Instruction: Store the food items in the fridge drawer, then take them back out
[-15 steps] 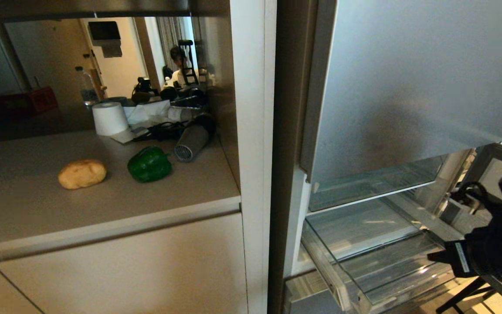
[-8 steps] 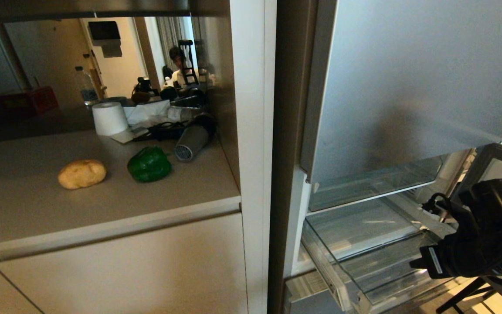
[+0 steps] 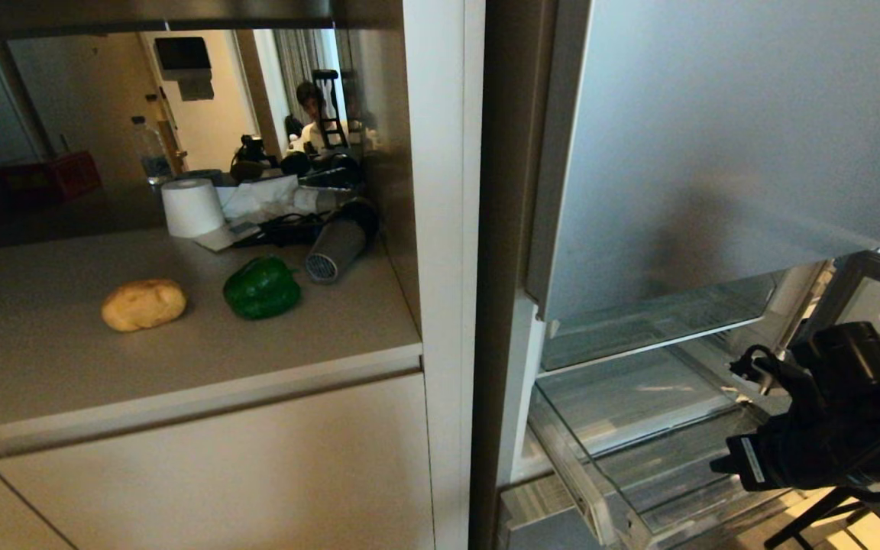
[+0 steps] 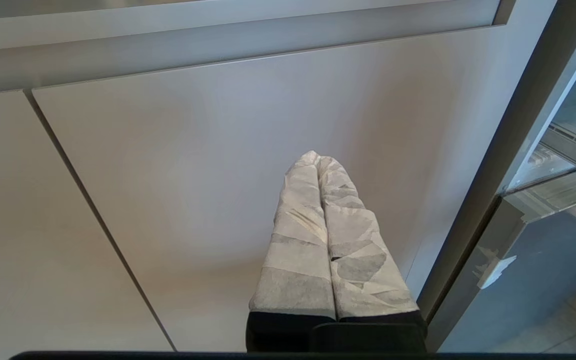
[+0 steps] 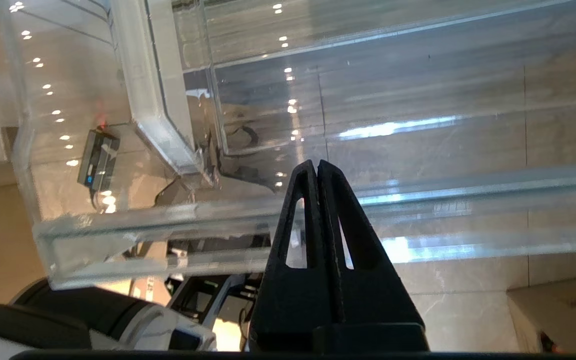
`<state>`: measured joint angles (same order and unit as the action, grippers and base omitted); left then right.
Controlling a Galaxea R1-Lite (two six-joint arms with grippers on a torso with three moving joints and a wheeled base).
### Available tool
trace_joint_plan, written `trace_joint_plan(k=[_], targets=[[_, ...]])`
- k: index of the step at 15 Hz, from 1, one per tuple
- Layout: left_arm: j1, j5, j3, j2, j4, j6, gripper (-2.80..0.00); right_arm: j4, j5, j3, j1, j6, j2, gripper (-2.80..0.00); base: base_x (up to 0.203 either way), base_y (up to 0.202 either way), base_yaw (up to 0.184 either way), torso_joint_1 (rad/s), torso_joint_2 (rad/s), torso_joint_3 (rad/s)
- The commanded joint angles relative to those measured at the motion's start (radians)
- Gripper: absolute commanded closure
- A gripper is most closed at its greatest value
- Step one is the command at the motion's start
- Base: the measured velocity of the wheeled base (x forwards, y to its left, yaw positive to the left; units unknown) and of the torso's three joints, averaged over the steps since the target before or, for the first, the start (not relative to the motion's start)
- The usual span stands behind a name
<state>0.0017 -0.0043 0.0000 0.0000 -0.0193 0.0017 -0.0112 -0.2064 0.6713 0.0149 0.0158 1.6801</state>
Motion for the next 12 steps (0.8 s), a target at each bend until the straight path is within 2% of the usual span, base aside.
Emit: trace_joint_plan(k=[1,12], targets=[[0.0,0.0,0.011,-0.002,-0.001,0.0,0.0,0.0,-0.001,-0.015,0.0,0.001,0.011,0.0,0.0,0.0,0.0,0.0,0.0,0.0],[0.0,0.001,0.011,-0.001,-0.001,0.0,0.0,0.005,0.021,-0.116,0.0,0.036,-0.103,0.0,0.0,0.0,0.0,0.0,0.0,0.0]])
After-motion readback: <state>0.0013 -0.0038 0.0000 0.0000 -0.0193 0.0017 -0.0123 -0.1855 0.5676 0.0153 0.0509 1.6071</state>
